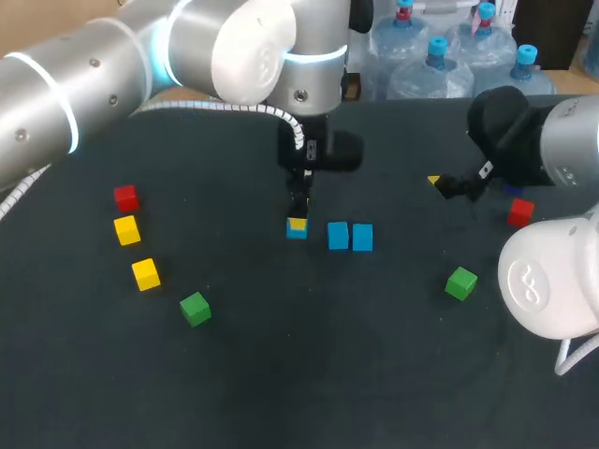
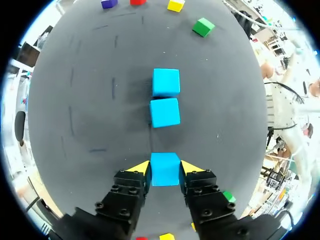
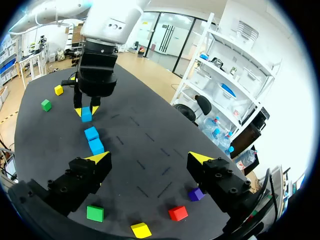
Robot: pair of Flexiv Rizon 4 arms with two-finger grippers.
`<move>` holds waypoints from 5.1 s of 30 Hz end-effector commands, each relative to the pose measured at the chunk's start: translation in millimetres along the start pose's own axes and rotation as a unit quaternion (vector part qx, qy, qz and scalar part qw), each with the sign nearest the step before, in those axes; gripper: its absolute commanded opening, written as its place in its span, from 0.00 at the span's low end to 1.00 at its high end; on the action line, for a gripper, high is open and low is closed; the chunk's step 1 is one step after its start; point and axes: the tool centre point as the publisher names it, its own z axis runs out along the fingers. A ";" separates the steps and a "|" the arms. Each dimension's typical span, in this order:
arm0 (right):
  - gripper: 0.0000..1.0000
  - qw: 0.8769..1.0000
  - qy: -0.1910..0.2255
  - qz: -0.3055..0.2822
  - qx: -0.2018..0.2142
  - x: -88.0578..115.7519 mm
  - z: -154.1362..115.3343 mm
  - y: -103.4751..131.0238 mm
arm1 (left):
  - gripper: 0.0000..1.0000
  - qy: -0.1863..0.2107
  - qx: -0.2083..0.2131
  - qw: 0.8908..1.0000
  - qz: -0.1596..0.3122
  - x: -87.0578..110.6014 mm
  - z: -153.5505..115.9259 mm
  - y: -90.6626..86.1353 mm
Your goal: Place the blue cubes, place green cubes on the blue cubes, place the yellow cubes on the green cubes, then place the red cubes on the yellow cubes, and place purple cube on the red cubes.
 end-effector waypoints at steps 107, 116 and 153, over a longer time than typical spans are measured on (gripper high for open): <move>1.00 1.000 0.001 0.000 -0.001 -0.2 -1.1 -0.6 | 1.00 -0.007 -0.004 0.999 -0.046 -23.0 16.4 1.5; 1.00 1.000 0.001 0.000 -0.001 -0.2 -1.1 -0.6 | 1.00 -0.006 -0.001 0.999 -0.046 -22.7 17.1 1.1; 1.00 1.000 0.001 0.000 -0.001 -0.2 -1.1 -0.6 | 1.00 -0.016 -0.123 0.982 -0.141 59.7 -72.8 -56.6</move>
